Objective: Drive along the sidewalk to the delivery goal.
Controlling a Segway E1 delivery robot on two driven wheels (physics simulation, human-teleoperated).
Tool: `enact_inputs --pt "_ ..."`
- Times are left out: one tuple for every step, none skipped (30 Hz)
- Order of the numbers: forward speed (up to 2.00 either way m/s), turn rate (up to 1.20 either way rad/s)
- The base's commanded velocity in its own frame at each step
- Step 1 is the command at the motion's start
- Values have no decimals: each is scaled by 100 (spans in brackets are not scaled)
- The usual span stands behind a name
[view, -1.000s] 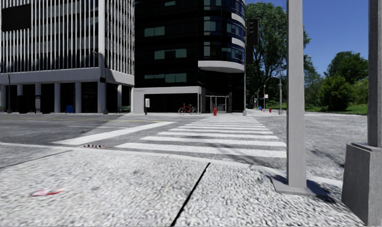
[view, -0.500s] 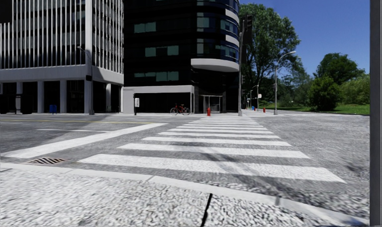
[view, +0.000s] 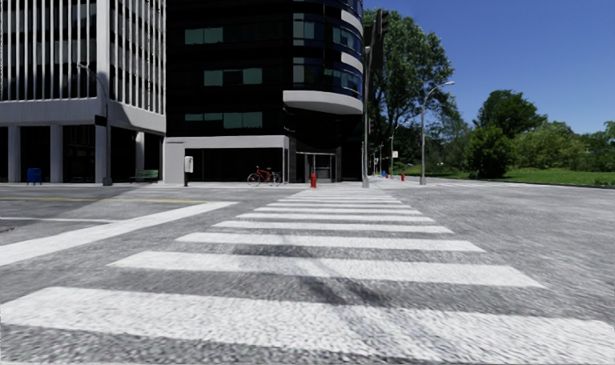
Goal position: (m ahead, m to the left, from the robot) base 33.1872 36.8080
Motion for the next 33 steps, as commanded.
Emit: enact_inputs --pt "200 0" --pt "200 0" --pt "200 0" --pt "200 0" --pt "200 -8" --pt "200 -21" --pt "200 -25" --pt "200 -25" --pt "200 -26" --pt "200 -26" --pt "200 -26" --pt "200 -26" --pt "200 -26" --pt "200 -26" --pt "200 -26" --pt "200 -26" --pt "200 -26" --pt "200 -26" --pt "200 -26" --pt "200 -26" --pt "200 -26" --pt "200 -26" --pt "200 -26" --pt "200 -16" --pt "200 0" --pt "200 0" --pt "200 0" --pt "200 0" --pt "200 0" --pt "200 0" --pt "200 0" --pt "200 0" --pt "200 0"
